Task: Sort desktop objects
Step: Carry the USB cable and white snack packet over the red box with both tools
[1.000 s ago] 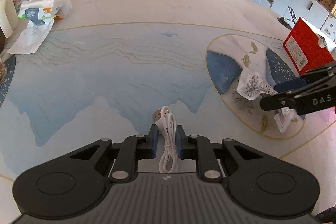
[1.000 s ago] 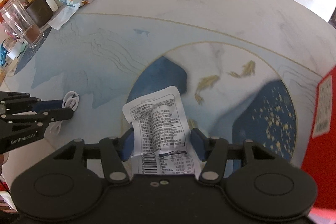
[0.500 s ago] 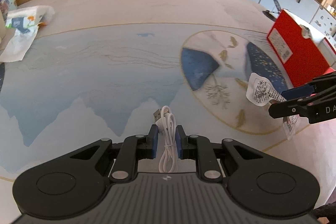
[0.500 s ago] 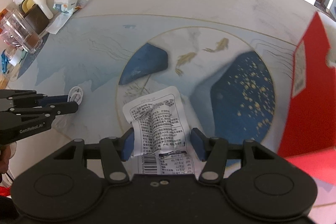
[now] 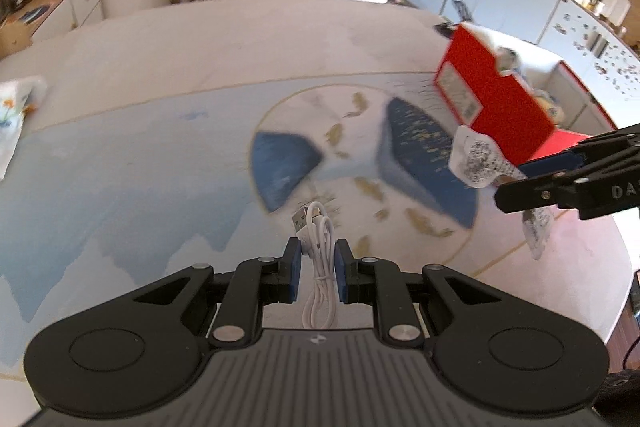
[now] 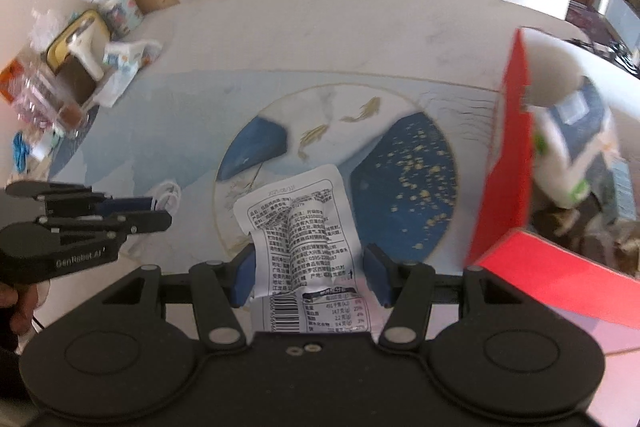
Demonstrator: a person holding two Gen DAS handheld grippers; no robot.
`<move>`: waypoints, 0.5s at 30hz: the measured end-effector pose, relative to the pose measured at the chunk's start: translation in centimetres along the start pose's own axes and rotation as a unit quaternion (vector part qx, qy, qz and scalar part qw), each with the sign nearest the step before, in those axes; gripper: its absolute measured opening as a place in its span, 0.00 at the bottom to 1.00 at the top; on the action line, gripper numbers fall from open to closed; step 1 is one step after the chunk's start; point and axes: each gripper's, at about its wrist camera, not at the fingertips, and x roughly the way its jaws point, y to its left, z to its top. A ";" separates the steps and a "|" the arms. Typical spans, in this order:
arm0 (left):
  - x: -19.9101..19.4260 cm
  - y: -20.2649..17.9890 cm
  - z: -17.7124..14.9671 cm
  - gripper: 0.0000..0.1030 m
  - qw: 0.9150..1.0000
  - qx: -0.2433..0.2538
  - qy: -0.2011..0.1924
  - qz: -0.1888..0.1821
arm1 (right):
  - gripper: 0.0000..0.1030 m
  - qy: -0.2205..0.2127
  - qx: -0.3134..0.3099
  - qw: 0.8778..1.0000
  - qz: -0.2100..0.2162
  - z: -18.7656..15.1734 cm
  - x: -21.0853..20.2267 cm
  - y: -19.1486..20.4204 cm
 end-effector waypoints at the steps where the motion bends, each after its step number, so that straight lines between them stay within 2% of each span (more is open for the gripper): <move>1: -0.1 -0.5 0.3 0.16 1.000 0.004 -0.002 -0.004 | 0.54 -0.002 0.005 1.000 -0.001 -0.1 -0.3 -0.3; 15: -0.2 -8.6 4.0 0.16 0.996 0.071 -0.028 -0.055 | 0.54 -0.057 0.057 0.997 -0.013 -1.1 -5.3 -5.4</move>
